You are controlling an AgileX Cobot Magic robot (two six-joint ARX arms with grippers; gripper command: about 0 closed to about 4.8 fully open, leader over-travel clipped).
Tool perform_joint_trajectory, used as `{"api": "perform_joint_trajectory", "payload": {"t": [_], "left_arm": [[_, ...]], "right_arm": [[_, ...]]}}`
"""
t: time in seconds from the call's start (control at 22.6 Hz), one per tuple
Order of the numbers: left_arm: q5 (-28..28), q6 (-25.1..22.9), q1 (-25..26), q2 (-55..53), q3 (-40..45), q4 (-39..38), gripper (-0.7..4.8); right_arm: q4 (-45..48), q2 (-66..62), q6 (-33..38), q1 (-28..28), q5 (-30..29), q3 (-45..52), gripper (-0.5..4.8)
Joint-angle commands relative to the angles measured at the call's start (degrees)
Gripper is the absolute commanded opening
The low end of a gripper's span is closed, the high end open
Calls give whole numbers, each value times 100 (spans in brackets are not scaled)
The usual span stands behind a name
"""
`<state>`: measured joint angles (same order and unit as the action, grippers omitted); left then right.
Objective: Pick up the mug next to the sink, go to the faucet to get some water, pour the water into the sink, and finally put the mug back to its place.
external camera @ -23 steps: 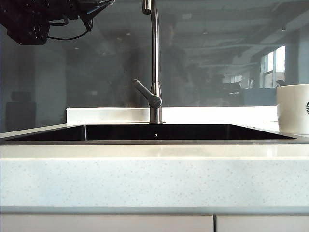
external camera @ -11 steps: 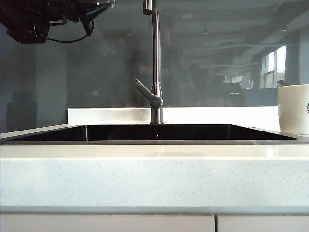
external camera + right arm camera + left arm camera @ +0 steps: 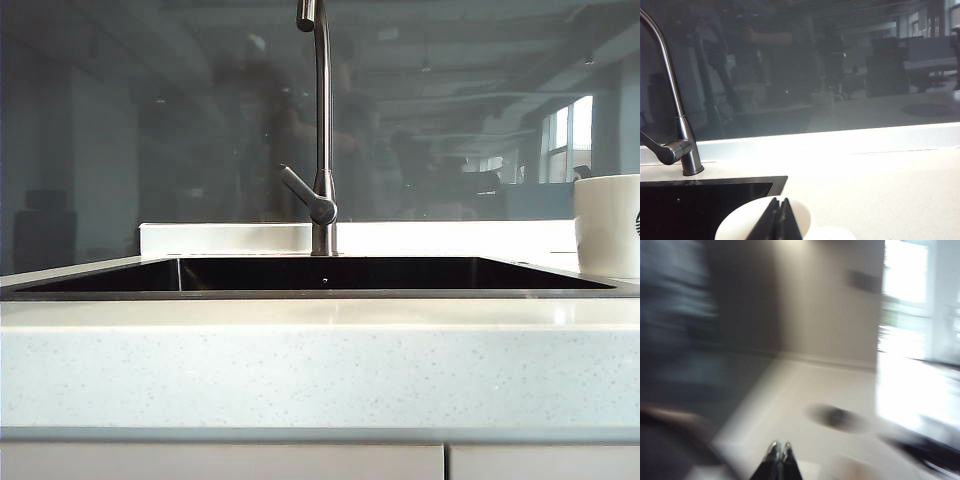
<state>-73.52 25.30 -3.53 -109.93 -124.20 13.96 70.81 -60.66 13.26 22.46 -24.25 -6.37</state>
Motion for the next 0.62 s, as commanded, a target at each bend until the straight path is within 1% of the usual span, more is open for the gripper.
{"api": "perform_joint_trajectory", "payload": {"t": [0.04,0.09,0.13,0.31,0.4,0.49,0.62], "left_arm": [[5042,-3027,-271,785,-9,-4728,-3],[5243,-3392,-326,957,-9,-4865,-3],[5165,-3460,-326,1073,-9,-4863,-3],[5191,-3423,-245,1552,0,-4861,-3],[5453,-3239,-221,2022,289,-4566,-3],[6111,-2997,-221,2498,933,-3976,-3],[6459,-2911,-212,3029,1749,-3353,-3]], "right_arm": [[94,17,24,0,9,-9,-1],[96,17,24,0,9,-9,-1],[94,17,24,0,9,-9,-1],[96,17,24,7,15,-9,-1],[98,17,24,-4,-11,-9,-1],[92,11,24,0,-7,-9,-1],[94,11,24,2,11,-9,-1]]}}
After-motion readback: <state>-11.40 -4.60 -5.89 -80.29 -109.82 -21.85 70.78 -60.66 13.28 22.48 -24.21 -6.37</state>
